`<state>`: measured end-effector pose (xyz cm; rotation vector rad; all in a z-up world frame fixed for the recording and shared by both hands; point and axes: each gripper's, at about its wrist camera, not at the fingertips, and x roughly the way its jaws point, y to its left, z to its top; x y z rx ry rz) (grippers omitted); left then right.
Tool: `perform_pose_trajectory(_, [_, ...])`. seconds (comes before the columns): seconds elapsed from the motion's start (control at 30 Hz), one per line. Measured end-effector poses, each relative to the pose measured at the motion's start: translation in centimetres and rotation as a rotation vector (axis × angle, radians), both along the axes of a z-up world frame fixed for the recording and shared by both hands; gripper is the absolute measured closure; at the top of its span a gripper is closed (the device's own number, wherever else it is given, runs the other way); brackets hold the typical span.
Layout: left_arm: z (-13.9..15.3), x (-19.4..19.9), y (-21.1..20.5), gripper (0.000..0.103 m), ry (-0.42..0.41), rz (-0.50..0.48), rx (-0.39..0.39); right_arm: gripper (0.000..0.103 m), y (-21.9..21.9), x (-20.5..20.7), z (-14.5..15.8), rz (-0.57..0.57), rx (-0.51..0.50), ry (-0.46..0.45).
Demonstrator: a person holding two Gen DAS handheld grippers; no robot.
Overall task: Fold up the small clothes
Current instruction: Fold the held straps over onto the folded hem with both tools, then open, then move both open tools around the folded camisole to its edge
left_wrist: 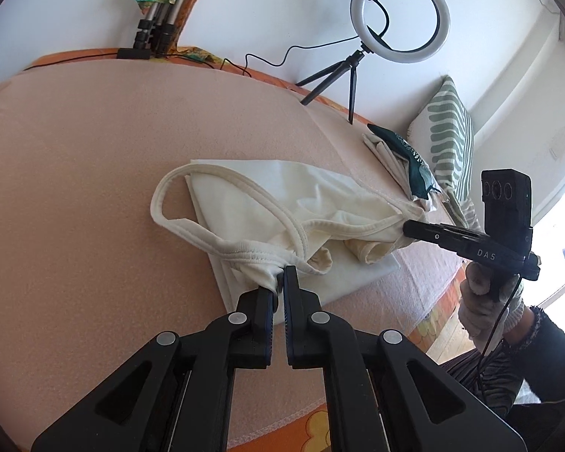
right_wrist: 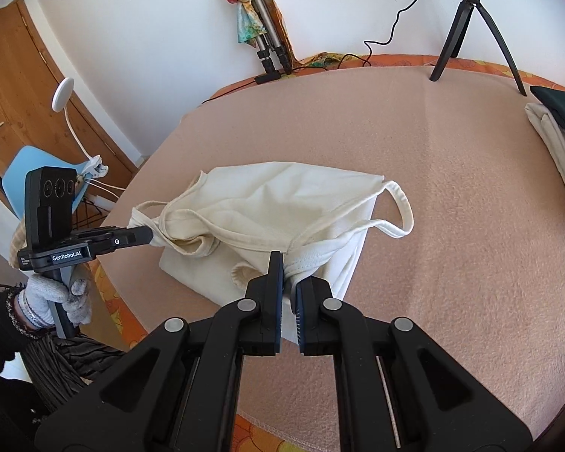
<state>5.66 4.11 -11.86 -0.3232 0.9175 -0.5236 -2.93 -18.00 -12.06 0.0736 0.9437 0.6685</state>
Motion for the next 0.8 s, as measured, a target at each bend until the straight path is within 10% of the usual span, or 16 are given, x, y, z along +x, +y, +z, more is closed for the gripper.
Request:
perform_pose_trajectory(0.23, [0.8,-3.0,1.0,0.091,0.030,-0.047,0.057,0.066,-1.8,-2.1,-0.3,-0.008,-0.124,0.062])
perform_pose_trajectory(0.5, [5.7,-0.4,-0.1,0.091,-0.127,-0.061,0.058,0.066,-1.7,-2.1,4.6,-0.001,-0.040,-0.065])
perform_pose_trajectory(0.8, [3.5,6.9,-4.7,0.075,0.012,-0.181,0.141,0.071,3.5,2.5,2.0,0.096,-0.077,0.010])
